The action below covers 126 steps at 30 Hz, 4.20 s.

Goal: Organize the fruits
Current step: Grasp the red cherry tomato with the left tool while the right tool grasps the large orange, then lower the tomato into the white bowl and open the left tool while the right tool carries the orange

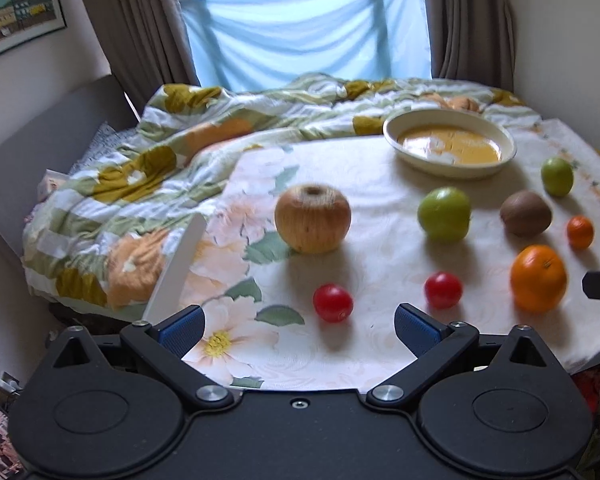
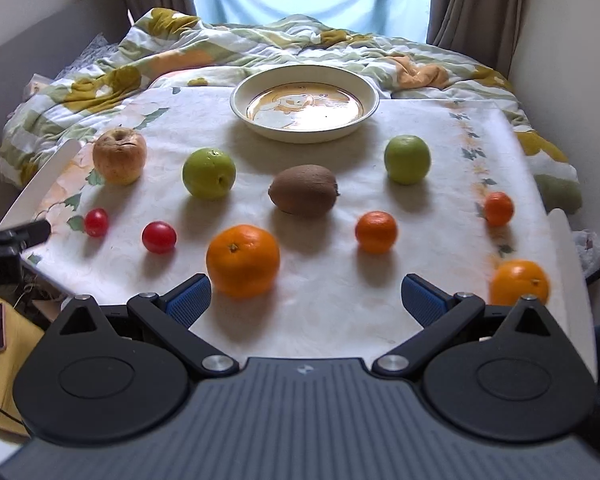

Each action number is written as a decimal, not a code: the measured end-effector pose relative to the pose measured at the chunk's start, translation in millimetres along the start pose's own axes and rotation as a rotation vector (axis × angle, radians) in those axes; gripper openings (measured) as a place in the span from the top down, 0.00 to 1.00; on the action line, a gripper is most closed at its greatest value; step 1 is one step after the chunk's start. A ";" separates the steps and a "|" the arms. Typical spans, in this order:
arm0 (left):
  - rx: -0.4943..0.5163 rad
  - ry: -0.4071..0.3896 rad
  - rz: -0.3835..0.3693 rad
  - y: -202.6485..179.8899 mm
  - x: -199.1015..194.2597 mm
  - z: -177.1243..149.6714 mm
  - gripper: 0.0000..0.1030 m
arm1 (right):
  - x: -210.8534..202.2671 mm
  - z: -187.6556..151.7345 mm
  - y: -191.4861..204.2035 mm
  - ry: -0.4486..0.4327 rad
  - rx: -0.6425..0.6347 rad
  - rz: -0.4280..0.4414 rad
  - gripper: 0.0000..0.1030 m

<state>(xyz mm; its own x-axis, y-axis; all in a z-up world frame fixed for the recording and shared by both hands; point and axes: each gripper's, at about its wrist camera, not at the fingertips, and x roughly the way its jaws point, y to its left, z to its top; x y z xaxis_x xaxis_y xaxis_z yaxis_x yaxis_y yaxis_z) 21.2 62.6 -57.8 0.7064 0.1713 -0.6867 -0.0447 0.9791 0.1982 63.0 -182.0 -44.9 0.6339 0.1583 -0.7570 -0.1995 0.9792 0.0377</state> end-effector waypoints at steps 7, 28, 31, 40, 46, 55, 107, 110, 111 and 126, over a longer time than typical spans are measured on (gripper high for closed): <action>-0.003 0.026 -0.046 1.5 36.5 -6.6 0.10 | 30.3 -7.2 17.2 -0.004 -0.007 0.013 0.00; 0.007 0.054 -0.131 -9.0 71.7 0.5 0.65 | 61.9 -9.8 37.6 -0.019 -0.036 0.050 0.00; 0.003 0.049 -0.126 -9.6 70.8 -0.7 0.65 | 61.9 -9.3 37.7 -0.031 -0.042 0.050 0.00; -0.009 0.061 -0.097 -12.0 64.1 -4.9 0.66 | 67.1 -6.7 38.7 -0.023 -0.073 0.081 0.27; -0.032 0.056 -0.088 -13.3 48.6 3.4 0.66 | 66.4 -3.3 32.5 -0.009 -0.061 0.117 0.28; -0.047 0.012 -0.079 -24.8 3.0 40.9 0.66 | 35.9 18.2 18.2 -0.042 -0.052 0.176 0.28; 0.288 0.091 -0.434 -146.5 245.0 263.3 0.65 | 164.7 258.0 -105.3 0.021 0.061 0.106 0.28; 0.300 0.103 -0.446 -149.4 253.0 260.9 0.65 | 171.1 259.8 -107.2 0.027 0.065 0.092 0.28; 0.301 0.105 -0.452 -149.3 254.6 260.4 0.65 | 172.8 260.6 -108.0 0.029 0.070 0.091 0.28; 0.239 0.093 -0.442 -103.7 207.3 253.0 0.00 | 172.5 260.5 -99.7 0.036 0.053 0.095 0.28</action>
<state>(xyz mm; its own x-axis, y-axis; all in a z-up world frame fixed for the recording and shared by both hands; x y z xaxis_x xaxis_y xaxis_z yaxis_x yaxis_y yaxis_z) 350.9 -31.1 -43.8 0.5549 -0.2341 -0.7983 0.4147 0.9097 0.0215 386.9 -219.3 -9.3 0.5863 0.2468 -0.7716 -0.2169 0.9655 0.1440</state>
